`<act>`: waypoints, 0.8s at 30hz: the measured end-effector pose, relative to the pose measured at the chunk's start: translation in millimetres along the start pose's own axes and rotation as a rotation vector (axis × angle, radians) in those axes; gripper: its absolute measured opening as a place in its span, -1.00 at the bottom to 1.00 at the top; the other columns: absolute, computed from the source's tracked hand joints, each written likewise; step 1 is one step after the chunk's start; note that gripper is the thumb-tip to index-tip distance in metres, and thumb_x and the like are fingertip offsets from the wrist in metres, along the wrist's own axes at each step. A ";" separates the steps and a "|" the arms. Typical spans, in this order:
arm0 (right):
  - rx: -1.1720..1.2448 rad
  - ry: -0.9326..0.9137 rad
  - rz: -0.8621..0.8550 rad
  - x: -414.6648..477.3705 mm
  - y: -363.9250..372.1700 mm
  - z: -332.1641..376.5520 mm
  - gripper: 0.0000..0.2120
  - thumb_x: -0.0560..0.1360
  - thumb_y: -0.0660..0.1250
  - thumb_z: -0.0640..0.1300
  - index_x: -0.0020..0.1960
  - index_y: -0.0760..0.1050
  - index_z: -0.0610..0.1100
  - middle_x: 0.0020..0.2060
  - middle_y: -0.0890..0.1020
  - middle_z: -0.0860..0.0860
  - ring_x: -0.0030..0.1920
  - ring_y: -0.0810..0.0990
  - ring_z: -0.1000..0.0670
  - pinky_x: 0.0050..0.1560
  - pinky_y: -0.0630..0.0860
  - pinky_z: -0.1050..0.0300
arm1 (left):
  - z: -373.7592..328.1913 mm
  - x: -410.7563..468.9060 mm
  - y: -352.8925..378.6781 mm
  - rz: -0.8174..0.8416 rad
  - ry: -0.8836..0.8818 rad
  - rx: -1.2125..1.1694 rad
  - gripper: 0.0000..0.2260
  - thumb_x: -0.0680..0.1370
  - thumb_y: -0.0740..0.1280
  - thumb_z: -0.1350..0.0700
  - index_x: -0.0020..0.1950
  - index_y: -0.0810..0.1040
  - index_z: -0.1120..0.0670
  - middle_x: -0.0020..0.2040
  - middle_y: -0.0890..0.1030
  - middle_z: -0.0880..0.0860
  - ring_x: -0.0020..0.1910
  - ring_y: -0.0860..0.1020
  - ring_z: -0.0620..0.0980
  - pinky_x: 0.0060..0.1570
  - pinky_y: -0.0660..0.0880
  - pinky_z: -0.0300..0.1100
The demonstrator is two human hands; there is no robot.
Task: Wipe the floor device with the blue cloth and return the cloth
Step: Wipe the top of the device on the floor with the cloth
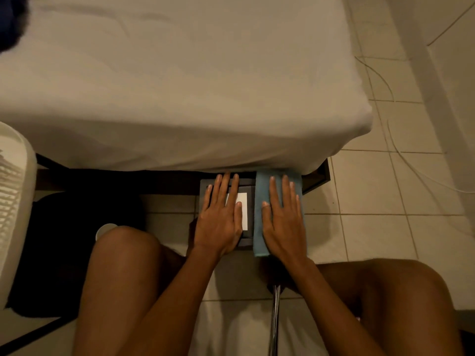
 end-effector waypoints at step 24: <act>0.061 0.045 -0.022 -21.6 -2.8 -4.2 -0.37 0.65 -0.11 0.15 0.64 -0.11 -0.09 0.62 -0.11 -0.08 0.62 -0.17 -0.06 0.59 -0.10 -0.09 | 2.3 -1.1 3.0 0.008 -0.023 0.000 -0.46 0.68 -0.03 -0.03 0.62 -0.12 0.02 0.64 -0.08 0.05 0.61 -0.16 -0.04 0.59 -0.06 -0.01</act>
Point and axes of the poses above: each hand's wrist, its own x-axis towards the middle knuckle, its own y-axis out of the palm, z = x × y, the point moved 9 cm from there along x, towards the middle knuckle
